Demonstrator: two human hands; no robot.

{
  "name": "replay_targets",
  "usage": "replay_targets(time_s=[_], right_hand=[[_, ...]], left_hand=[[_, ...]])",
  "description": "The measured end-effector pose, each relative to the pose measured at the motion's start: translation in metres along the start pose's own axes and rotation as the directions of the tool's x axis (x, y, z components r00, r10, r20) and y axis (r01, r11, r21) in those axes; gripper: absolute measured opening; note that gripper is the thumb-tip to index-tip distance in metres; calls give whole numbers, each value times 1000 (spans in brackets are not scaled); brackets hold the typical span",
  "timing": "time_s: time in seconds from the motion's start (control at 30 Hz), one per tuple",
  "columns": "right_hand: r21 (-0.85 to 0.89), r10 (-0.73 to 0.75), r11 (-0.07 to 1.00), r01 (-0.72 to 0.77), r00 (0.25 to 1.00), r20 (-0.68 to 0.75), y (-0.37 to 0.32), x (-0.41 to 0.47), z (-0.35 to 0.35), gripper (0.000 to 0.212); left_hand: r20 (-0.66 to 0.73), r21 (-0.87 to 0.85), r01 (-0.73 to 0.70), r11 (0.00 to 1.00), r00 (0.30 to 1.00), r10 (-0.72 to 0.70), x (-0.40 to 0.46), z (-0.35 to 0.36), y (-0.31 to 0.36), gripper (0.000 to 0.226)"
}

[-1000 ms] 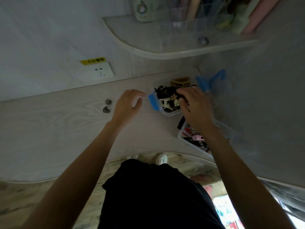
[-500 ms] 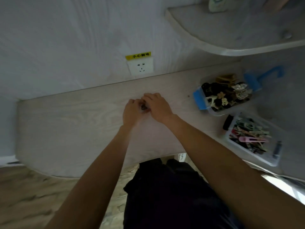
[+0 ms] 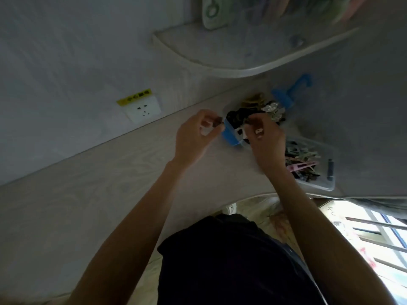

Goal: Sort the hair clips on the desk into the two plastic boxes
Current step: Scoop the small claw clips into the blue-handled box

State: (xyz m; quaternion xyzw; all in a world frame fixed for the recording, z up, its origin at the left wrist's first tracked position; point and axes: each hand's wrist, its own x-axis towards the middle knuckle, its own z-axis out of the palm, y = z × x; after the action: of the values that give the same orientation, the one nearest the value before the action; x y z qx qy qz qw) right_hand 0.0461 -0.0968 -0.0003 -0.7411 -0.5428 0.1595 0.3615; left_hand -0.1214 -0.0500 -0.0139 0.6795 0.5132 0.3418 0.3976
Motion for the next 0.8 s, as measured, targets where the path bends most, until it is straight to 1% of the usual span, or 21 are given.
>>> replay_targets(time_s=[0.07, 0.1, 0.13, 0.17, 0.23, 0.3, 0.33, 0.4, 0.43, 0.5, 0.57, 0.6, 0.63, 0.73, 0.8], right_hand=[[57, 4, 998, -3, 1000, -24, 11, 16, -10, 26], [56, 6, 998, -4, 999, -32, 18, 23, -18, 28], [23, -1, 1000, 1, 1000, -25, 26, 29, -21, 30], [-48, -13, 999, 12, 1000, -10, 37, 34, -24, 32], [-220, -25, 975, 32, 999, 37, 61, 42, -30, 34], [-357, -55, 929, 99, 990, 133, 77, 49, -32, 36], [-396, -50, 908, 134, 975, 214, 81, 52, -29, 39], [-462, 38, 874, 153, 925, 379, 81, 53, -23, 47], [-491, 57, 853, 180, 902, 429, 83, 53, -21, 50], [-511, 19, 814, 276, 867, 498, 92, 49, -19, 54], [-529, -32, 760, 379, 834, 551, 104, 49, -23, 65], [-535, -42, 751, 387, 837, 546, 104, 51, -28, 66], [-534, -47, 750, 391, 836, 547, 103, 55, -33, 64], [-484, -111, 768, 419, 832, 544, 101, 61, -45, 60], [-459, -133, 781, 423, 832, 539, 105, 62, -49, 59]], left_hand=[[103, 61, -59, 996, 993, 53, 21, 20, 11, 38], [166, 118, -97, 988, 983, 77, 30, 31, 14, 44], [212, 192, -133, 972, 973, 91, 34, 37, 13, 45], [236, 262, -166, 951, 966, 104, 36, 42, 11, 43], [248, 359, -220, 907, 959, 135, 33, 50, 6, 42], [261, 448, -256, 857, 954, 148, 29, 57, 0, 48], [274, 484, -259, 836, 952, 136, 28, 60, -2, 52], [299, 518, -242, 821, 950, 91, 27, 64, -5, 60], [304, 523, -228, 821, 950, 70, 27, 65, -5, 62], [311, 562, -221, 797, 949, 44, 28, 67, -3, 63], [351, 631, -288, 721, 934, 67, 28, 73, 5, 59], [388, 638, -340, 691, 917, 93, 28, 78, 10, 55], [425, 625, -378, 682, 898, 108, 28, 86, 14, 52], [503, 594, -394, 701, 862, 59, 30, 101, 19, 50], [529, 625, -417, 660, 848, 35, 32, 96, 15, 50]])
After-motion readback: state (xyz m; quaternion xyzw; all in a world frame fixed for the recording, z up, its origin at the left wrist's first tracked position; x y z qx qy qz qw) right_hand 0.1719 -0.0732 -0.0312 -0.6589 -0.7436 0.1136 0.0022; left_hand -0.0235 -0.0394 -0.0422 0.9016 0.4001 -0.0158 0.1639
